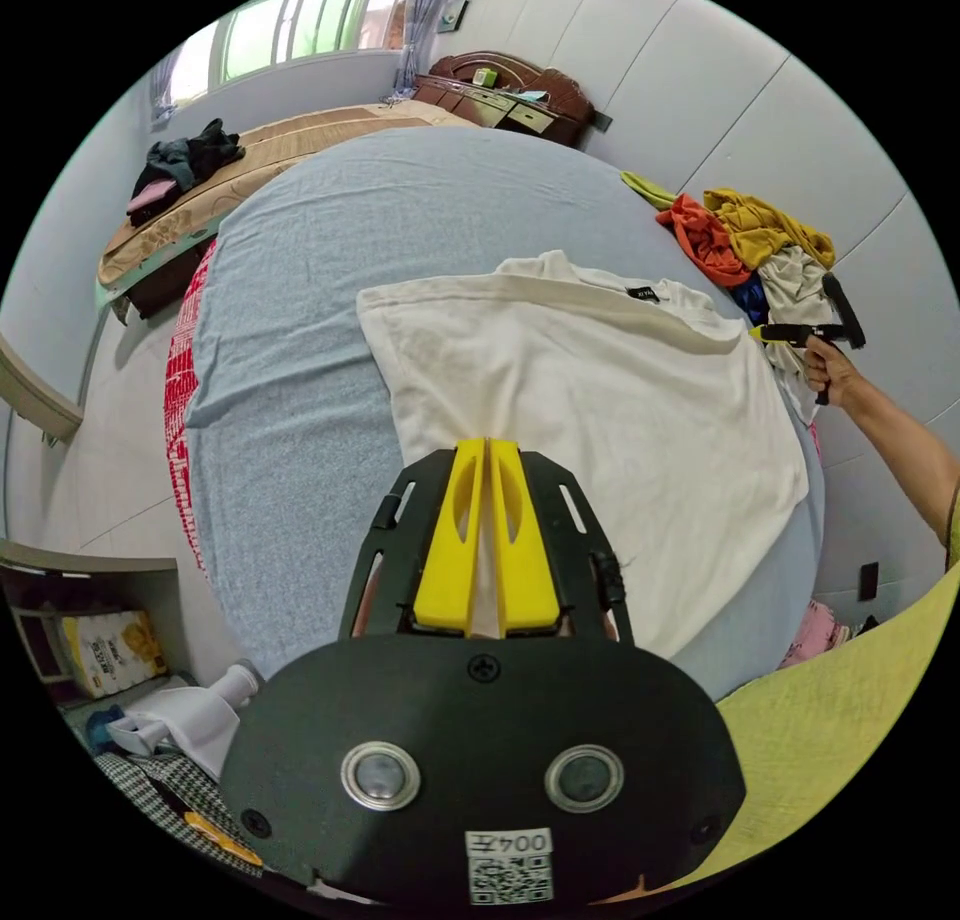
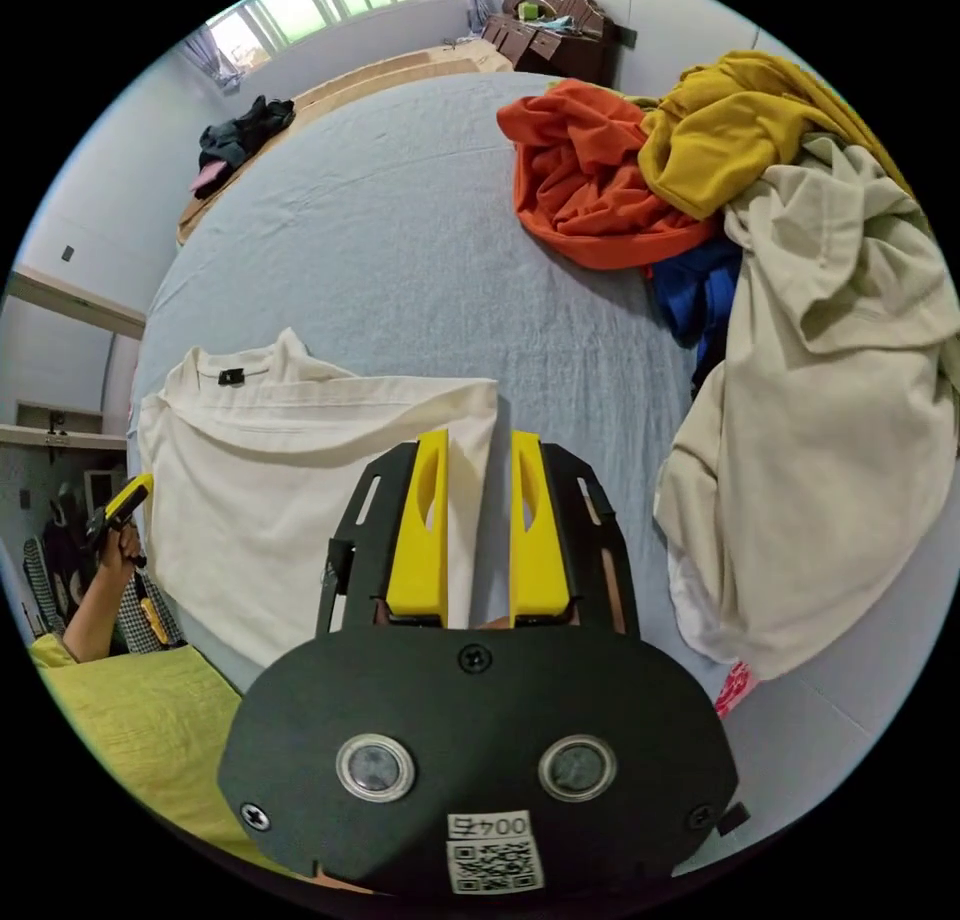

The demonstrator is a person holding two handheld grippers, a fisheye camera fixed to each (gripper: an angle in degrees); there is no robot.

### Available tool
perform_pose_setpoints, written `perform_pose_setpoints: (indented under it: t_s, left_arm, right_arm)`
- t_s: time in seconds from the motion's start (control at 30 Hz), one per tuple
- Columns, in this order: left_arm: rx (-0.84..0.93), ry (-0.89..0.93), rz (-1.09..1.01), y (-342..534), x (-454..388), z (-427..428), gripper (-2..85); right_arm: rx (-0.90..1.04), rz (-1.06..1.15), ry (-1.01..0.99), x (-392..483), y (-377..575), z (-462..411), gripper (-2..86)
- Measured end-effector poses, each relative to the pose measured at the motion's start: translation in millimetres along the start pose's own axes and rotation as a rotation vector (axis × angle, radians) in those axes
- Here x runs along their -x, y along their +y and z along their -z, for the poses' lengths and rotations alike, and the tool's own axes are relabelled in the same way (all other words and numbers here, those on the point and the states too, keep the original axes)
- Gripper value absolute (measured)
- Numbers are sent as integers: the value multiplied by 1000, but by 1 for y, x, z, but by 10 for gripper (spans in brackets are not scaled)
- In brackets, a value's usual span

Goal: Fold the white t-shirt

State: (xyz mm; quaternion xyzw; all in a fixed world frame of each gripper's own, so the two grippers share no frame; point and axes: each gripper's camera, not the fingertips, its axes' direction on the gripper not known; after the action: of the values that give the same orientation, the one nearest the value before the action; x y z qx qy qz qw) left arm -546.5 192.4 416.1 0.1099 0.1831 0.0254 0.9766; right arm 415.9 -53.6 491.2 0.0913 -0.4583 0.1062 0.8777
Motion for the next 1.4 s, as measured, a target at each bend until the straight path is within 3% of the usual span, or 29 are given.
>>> perform_pose_setpoints:
  t_s: [0.2,0.27,0.37,0.47,0.73,0.87,1.03,1.17,1.27,1.4]
  left_arm:
    - [7,-18,-8,2,-13,4,8]
    - [9,-9,4,3,-14,5,8]
    - [9,3,19,6,-15,7,8]
    - [4,21,39,9,-15,10,9]
    - [-2,42,65,18,-16,16,11]
    - [-2,17,47,23,-22,21,10]
    - [3,-18,17,27,-29,26,10]
    - [2,-13,31,33,-29,30,10]
    - [4,-13,31,37,-29,33,10]
    - [5,-26,19,41,-31,37,9]
  right_arm:
    - [58,77,-135,-23,-18,1,97]
    - [35,137,-149,-21,-19,11,29]
    - [-33,138,-115,-27,-19,31,10]
    - [16,49,-111,-49,-21,20,2]
    - [-56,-317,-537,-135,-3,30,19]
    - [-188,-257,-312,-111,17,76,34]
    - [-181,48,-100,-12,28,82,53]
    - [-189,170,-125,30,19,75,43]
    - [-184,168,-209,41,1,71,45]
    - [-66,87,-136,35,-28,46,55]
